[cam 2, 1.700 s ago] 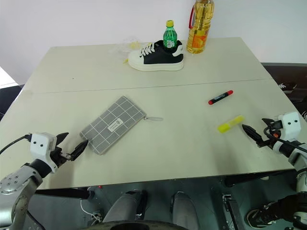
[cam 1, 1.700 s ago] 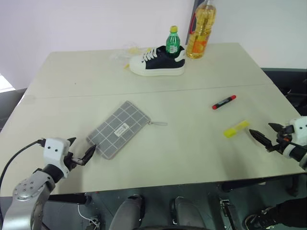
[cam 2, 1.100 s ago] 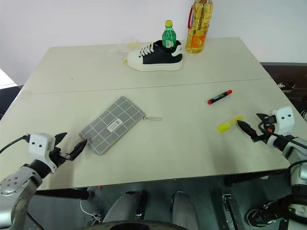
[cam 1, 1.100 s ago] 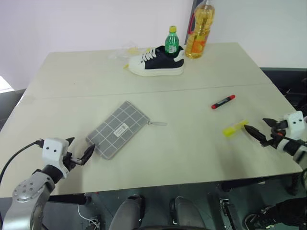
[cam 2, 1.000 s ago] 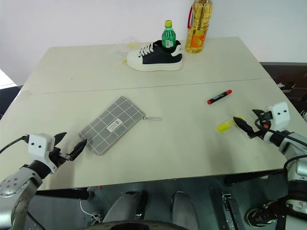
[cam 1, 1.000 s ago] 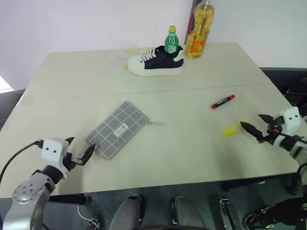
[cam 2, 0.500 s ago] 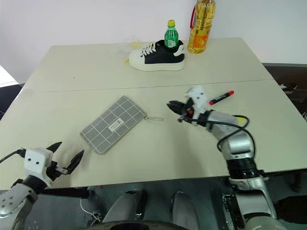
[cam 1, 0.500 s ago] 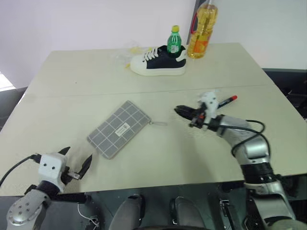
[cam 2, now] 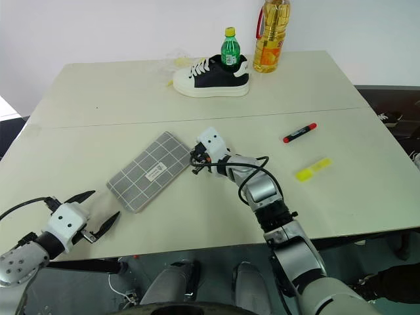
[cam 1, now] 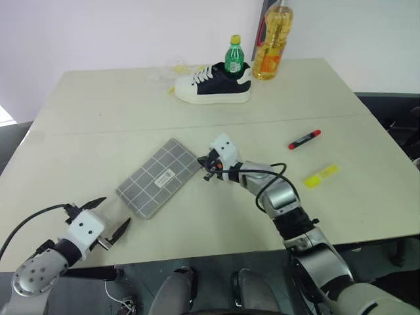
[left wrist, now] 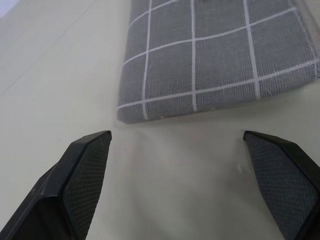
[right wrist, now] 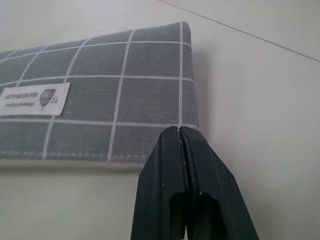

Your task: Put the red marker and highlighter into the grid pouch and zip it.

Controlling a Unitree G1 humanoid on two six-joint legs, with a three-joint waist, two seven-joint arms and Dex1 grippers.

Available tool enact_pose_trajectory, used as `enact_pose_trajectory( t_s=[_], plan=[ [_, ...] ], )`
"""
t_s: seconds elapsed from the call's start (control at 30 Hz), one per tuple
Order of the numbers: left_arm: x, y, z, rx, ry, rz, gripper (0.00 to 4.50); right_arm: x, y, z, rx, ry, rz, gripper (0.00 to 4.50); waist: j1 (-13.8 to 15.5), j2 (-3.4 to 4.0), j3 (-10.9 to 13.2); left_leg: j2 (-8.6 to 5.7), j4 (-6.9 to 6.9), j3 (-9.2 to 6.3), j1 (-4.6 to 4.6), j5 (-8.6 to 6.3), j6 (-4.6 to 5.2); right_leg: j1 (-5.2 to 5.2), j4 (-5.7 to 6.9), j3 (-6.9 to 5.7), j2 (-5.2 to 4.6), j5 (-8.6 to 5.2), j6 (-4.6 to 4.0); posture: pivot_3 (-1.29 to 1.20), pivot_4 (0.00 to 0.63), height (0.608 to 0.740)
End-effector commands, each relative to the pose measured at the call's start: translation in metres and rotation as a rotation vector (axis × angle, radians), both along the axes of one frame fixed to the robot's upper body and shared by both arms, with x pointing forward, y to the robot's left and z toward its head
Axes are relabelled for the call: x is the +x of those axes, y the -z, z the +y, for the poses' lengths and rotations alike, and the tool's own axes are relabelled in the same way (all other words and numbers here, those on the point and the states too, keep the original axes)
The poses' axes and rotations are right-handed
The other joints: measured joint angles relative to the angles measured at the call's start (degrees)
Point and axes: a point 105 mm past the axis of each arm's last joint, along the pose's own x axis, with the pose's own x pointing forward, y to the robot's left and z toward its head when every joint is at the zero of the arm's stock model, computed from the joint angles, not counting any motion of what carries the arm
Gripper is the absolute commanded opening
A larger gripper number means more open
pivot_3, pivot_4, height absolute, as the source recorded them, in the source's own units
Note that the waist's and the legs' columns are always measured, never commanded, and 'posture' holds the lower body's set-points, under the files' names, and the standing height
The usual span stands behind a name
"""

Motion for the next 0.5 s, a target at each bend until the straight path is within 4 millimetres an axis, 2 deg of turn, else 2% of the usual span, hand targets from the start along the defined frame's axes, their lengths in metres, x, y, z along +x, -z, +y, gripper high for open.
enact_pose_trajectory(
  t_s=[0.03,0.27,0.5],
  plan=[
    [0.002,0.005,-0.006,0.047,0.061,0.009,4.5,0.004,-0.011,0.015,-0.004,-0.011,-0.06,0.04,0.0,0.01,0.0,-0.02,-0.01,0.0,0.06,0.0,0.0,0.01,0.06,0.0,-0.01,0.0,0.0,0.0,0.15,0.738],
    [0.018,0.008,-0.015,0.109,0.134,-0.009,4.5,-0.002,0.013,0.025,-0.103,-0.036,-0.012,0.04,0.1,0.05,0.0,-0.04,-0.04,0.01,0.36,0.0,-0.01,0.11,0.45,0.02,-0.03,-0.01,0.0,0.0,0.15,0.738],
    [0.031,0.005,-0.028,0.176,0.216,-0.074,4.5,-0.003,0.021,0.024,-0.121,-0.027,0.02,0.04,0.1,0.14,-0.1,-0.04,-0.04,0.0,0.44,0.01,-0.02,0.15,0.48,0.02,-0.01,0.07,0.15,0.0,0.15,0.738]
  ],
)
